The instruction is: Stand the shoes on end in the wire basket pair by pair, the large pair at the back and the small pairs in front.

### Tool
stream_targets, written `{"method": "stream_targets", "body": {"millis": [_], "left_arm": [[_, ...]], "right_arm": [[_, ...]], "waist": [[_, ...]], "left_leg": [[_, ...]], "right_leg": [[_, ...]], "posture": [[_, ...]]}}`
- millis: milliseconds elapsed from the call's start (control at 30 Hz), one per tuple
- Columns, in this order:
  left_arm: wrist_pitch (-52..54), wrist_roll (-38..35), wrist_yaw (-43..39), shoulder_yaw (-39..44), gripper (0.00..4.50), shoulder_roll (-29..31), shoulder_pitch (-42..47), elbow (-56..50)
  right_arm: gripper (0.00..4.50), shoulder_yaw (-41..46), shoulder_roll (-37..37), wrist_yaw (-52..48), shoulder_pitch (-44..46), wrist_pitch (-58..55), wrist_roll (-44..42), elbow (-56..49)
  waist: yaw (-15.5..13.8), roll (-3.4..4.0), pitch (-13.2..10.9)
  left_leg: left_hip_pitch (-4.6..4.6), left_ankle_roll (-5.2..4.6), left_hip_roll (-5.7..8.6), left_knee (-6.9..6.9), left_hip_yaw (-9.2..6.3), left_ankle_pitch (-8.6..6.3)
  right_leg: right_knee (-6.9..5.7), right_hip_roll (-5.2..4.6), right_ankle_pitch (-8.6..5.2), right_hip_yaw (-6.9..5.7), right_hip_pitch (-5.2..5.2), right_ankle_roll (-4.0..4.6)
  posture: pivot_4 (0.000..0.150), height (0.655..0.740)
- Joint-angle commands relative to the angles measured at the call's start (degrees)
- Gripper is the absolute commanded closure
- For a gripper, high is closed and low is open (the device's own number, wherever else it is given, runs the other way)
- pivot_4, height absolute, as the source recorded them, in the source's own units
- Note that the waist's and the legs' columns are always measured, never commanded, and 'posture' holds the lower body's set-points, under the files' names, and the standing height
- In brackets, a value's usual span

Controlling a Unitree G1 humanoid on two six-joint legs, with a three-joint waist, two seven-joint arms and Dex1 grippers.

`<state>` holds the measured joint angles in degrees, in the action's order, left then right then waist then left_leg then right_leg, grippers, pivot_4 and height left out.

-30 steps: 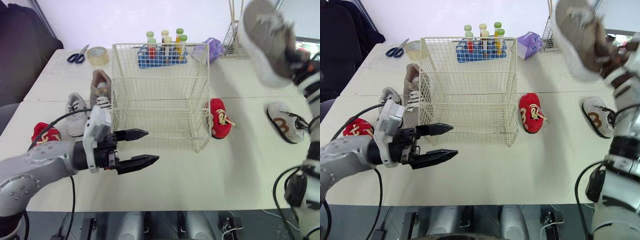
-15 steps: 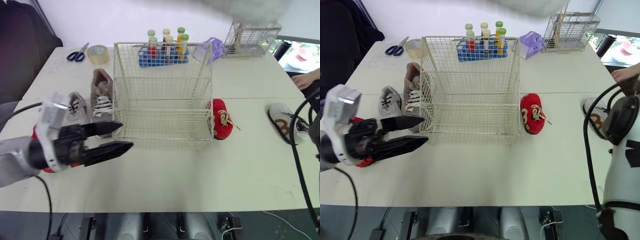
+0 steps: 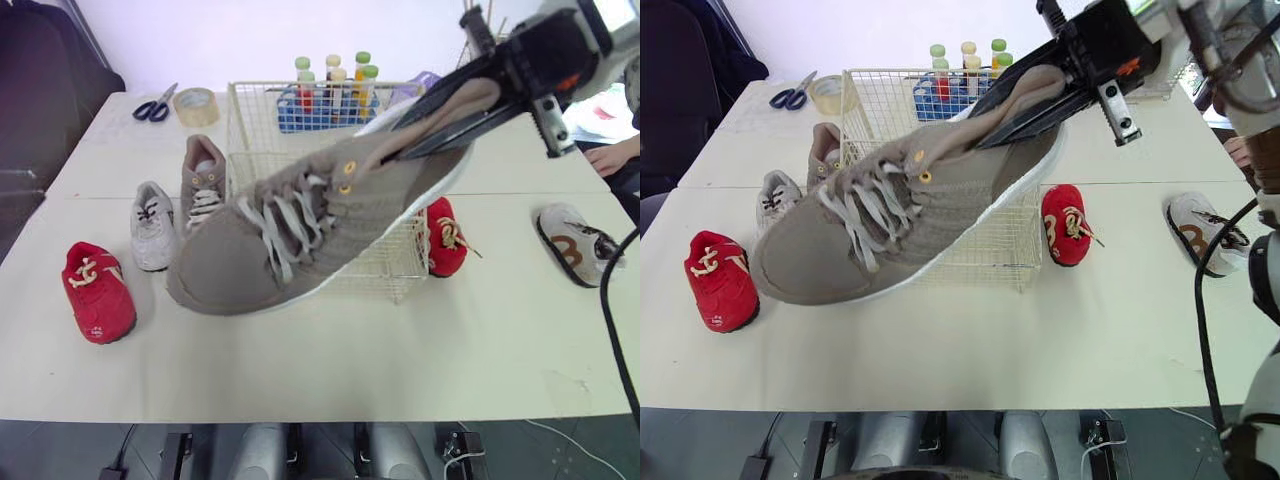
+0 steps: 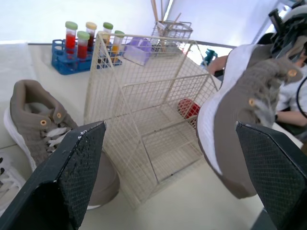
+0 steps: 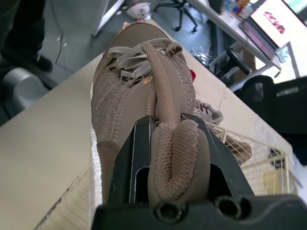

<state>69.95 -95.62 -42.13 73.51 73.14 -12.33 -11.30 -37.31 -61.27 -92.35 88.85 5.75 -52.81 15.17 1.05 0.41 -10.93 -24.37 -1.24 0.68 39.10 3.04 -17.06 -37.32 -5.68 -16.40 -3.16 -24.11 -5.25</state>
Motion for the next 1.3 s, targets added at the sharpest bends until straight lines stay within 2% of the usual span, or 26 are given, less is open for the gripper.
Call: {"method": "stream_targets", "body": {"millis": [33, 200, 333, 500, 600, 733, 933, 1033, 1100, 1233, 1300], "left_arm": [[0.63, -5.69, -4.14, -8.39, 0.00, 3.72, 3.94, -2.62], [-2.75, -8.20, -9.60, -27.75, 0.00, 6.08, 14.11, -4.47], [-4.63, -6.07, -13.22, -44.88, 0.00, 4.41, 27.18, -5.68], [-3.93, 4.44, -18.87, -59.55, 0.00, -2.19, 38.83, -7.28], [-3.64, 8.05, -21.57, -63.13, 0.00, -4.92, 41.85, -8.07], [-3.01, 8.15, -21.73, -67.38, 0.00, -10.41, 45.80, -10.64], [-2.56, 7.83, -19.89, -68.82, 0.00, -15.10, 46.25, -13.35], [-2.25, 9.07, -20.35, -68.98, 0.76, -15.70, 44.42, -14.90], [-2.13, 8.80, -20.16, -68.83, 1.52, -16.08, 43.78, -15.24], [-2.97, 8.06, -17.83, -68.42, 2.77, -18.19, 43.18, -15.68], [-3.33, 7.93, -16.04, -68.10, 3.16, -19.14, 43.02, -15.61]], "right_arm": [[4.17, -1.42, -2.30, -0.15, 3.16, 3.95, -4.25, -2.96], [4.17, -3.75, -4.30, -0.15, 4.07, 3.63, -8.61, -6.86], [4.17, -4.75, -5.49, -0.15, 3.96, 1.98, -10.85, -10.65], [4.17, -4.20, -5.09, -0.15, 3.81, 0.63, -10.47, -12.74], [4.17, -4.47, -4.38, -0.15, 3.92, 1.26, -8.77, -12.32], [4.17, -4.98, -4.40, -0.15, 3.83, 2.27, -7.18, -11.53], [4.17, -5.50, -4.15, -0.15, 3.86, 3.73, -5.24, -10.22], [4.17, -5.11, -3.83, -0.15, 3.90, 3.22, -5.83, -10.14], [4.17, -4.88, -3.96, -0.15, 3.95, 3.10, -6.04, -10.04], [4.17, -4.11, -4.87, -0.15, 3.48, 2.29, -6.85, -10.38], [4.17, -3.79, -5.21, -0.15, 3.18, 1.76, -6.90, -10.41]], "waist": [[-0.18, -0.11, -0.01], [0.09, -0.15, -0.05], [0.06, -0.15, -0.05], [0.01, -0.18, -0.05], [-0.05, -0.22, -0.06], [-0.27, -0.29, -0.08], [-0.28, -0.41, -0.16], [-0.26, -0.41, -0.16], [-0.26, -0.41, -0.16], [-0.42, -0.42, -0.16], [-0.42, -0.42, -0.16]], "left_leg": [[-0.03, 0.01, 0.00, 0.02, -0.02, 0.00], [-0.04, 0.04, -0.01, 0.02, -0.03, 0.00], [-0.07, 0.11, -0.04, -0.01, -0.02, 0.05], [-0.07, 0.11, -0.07, 0.04, 0.05, 0.08], [-0.09, 0.09, -0.09, 0.10, 0.09, 0.08], [-0.09, 0.07, -0.10, 0.18, 0.13, 0.09], [-0.08, 0.05, -0.11, 0.36, 0.08, 0.08], [-0.09, 0.05, -0.12, 0.48, 0.06, 0.08], [-0.09, 0.05, -0.13, 0.55, 0.06, 0.08], [-0.09, 0.04, -0.14, 0.71, -0.01, 0.08], [-0.10, 0.01, -0.14, 0.79, -0.03, 0.05]], "right_leg": [[0.00, -0.01, 0.00, -0.01, -0.03, 0.00], [0.00, -0.07, 0.00, 0.01, -0.04, 0.00], [-0.07, -0.05, 0.00, 0.00, -0.14, 0.00], [-0.17, 0.01, 0.00, 0.00, -0.17, 0.00], [-0.25, 0.05, 0.00, -0.01, -0.19, 0.00], [-0.31, 0.07, 0.01, -0.02, -0.19, -0.01], [-0.57, 0.06, 0.01, -0.02, -0.20, -0.01], [-0.66, 0.06, 0.00, -0.02, -0.20, -0.01], [-0.71, 0.06, 0.00, -0.02, -0.20, -0.01], [-0.77, 0.06, 0.00, -0.02, -0.13, -0.01], [-0.77, 0.06, 0.00, -0.02, -0.08, -0.01]], "posture": [[0.150, 0.7400], [0.150, 0.7400], [0.150, 0.7400], [0.150, 0.7400], [0.150, 0.7400], [0.150, 0.7400], [0.150, 0.7400], [0.150, 0.7400], [0.150, 0.7400], [0.150, 0.7400], [0.150, 0.7400]]}}
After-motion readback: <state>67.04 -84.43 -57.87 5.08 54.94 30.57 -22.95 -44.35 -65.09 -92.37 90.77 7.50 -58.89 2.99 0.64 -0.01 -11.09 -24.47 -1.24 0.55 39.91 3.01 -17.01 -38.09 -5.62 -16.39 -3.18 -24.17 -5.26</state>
